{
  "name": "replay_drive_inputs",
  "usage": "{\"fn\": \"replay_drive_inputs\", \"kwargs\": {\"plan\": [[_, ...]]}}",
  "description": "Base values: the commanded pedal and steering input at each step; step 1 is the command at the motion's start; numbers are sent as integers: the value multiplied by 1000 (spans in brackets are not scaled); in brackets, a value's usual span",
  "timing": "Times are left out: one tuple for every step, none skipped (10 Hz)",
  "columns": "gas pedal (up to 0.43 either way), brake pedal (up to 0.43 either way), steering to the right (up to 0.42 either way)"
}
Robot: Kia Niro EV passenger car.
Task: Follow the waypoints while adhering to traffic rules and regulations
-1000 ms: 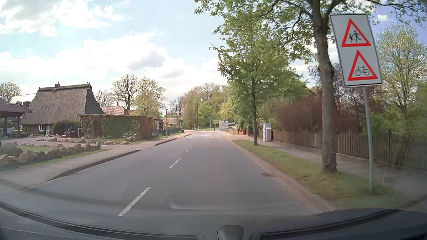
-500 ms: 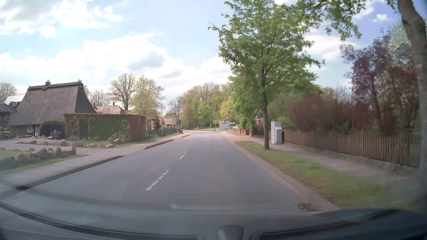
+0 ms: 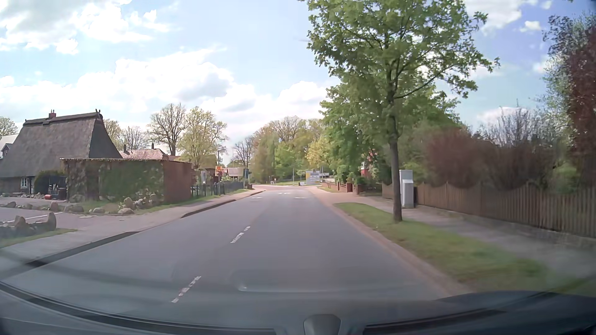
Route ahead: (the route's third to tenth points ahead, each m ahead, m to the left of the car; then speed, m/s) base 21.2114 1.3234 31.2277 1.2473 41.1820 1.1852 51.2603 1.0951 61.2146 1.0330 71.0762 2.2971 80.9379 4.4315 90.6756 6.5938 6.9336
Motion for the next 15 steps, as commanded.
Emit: {"fn": "replay_drive_inputs", "kwargs": {"plan": [[79, 0, -3], [79, 0, -3], [79, 0, -3], [79, 0, -3], [79, 0, -3], [67, 0, -3], [59, 0, -3], [47, 0, -3], [39, 0, -3], [39, 0, -3], [39, 0, -3], [39, 0, -3], [39, 0, -3], [39, 0, -3], [39, 0, -3]]}}
